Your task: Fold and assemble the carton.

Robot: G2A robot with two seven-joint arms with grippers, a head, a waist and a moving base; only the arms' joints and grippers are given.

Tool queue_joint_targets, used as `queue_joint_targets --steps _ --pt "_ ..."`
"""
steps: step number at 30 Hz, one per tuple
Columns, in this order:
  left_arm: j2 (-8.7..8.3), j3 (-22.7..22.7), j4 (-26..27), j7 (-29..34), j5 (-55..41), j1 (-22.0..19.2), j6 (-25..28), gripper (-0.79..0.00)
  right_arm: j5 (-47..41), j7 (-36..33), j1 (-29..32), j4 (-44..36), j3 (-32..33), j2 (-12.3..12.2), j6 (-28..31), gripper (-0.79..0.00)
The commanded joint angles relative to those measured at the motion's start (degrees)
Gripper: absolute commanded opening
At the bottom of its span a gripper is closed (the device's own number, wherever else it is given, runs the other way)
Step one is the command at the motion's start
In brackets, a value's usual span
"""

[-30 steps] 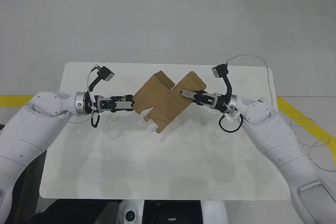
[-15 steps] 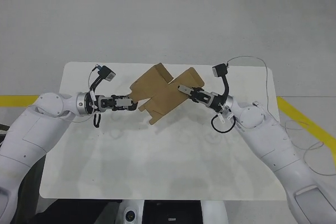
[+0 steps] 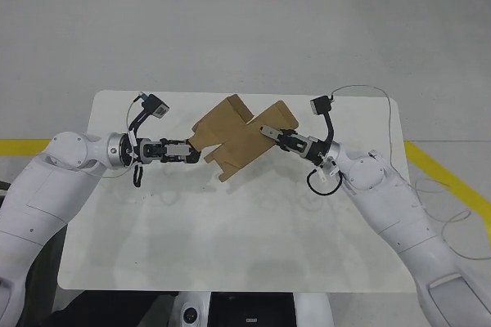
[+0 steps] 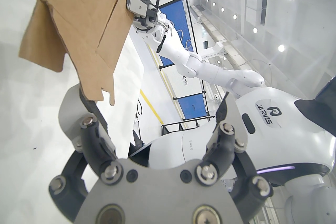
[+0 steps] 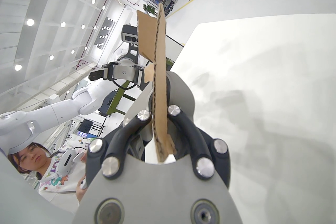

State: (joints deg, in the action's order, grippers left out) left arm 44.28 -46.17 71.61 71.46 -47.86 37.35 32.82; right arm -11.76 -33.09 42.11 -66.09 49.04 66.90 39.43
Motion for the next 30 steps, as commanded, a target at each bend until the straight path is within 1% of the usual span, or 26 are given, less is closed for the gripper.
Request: queue_joint_targets --steps 1,12,13,14,15,16,17,19,30 --pt "0.14 -0.4 -0.2 0.0 0.0 0.3 0.0 0.000 -0.2 -0.4 0.0 0.0 -0.2 0.2 0.0 -0.785" --pt "1.69 -1.7 -3.8 0.7 -1.3 0.2 -0.7 0.000 -1.0 -1.5 -0.7 1.2 -1.4 1.7 0.7 -0.785" --pt "1.82 -1.7 -4.1 0.8 -1.3 0.2 -0.8 -0.040 -1.0 -1.5 -0.8 1.3 -1.4 1.8 0.8 -0.785" --pt "1.96 -1.8 -4.4 1.0 -1.1 0.2 -1.0 -0.111 -1.0 -1.6 -0.8 1.4 -1.4 1.9 0.8 -0.785" --pt "2.09 -1.8 -4.7 1.1 -1.0 0.2 -1.1 -0.157 -1.0 -1.6 -0.9 1.6 -1.3 2.0 0.8 -0.785" --pt "2.22 -1.9 -5.0 1.2 -0.9 0.1 -1.2 -0.252 -1.0 -1.6 -0.9 1.7 -1.3 2.1 0.9 -0.785" --pt "2.37 -1.9 -5.4 1.3 -0.9 0.1 -1.3 -0.323 -1.0 -1.8 -0.9 1.8 -1.3 2.2 1.0 -0.785" --pt "2.65 -2.0 -6.0 1.5 -0.5 0.0 -1.5 -0.394 -0.9 -1.9 -1.0 2.0 -1.2 2.3 1.1 -0.785" --pt "4.19 -1.9 -8.9 1.5 2.0 -0.6 -4.3 -0.493 -0.5 -2.8 -0.9 2.1 -0.4 2.9 1.3 -0.785"
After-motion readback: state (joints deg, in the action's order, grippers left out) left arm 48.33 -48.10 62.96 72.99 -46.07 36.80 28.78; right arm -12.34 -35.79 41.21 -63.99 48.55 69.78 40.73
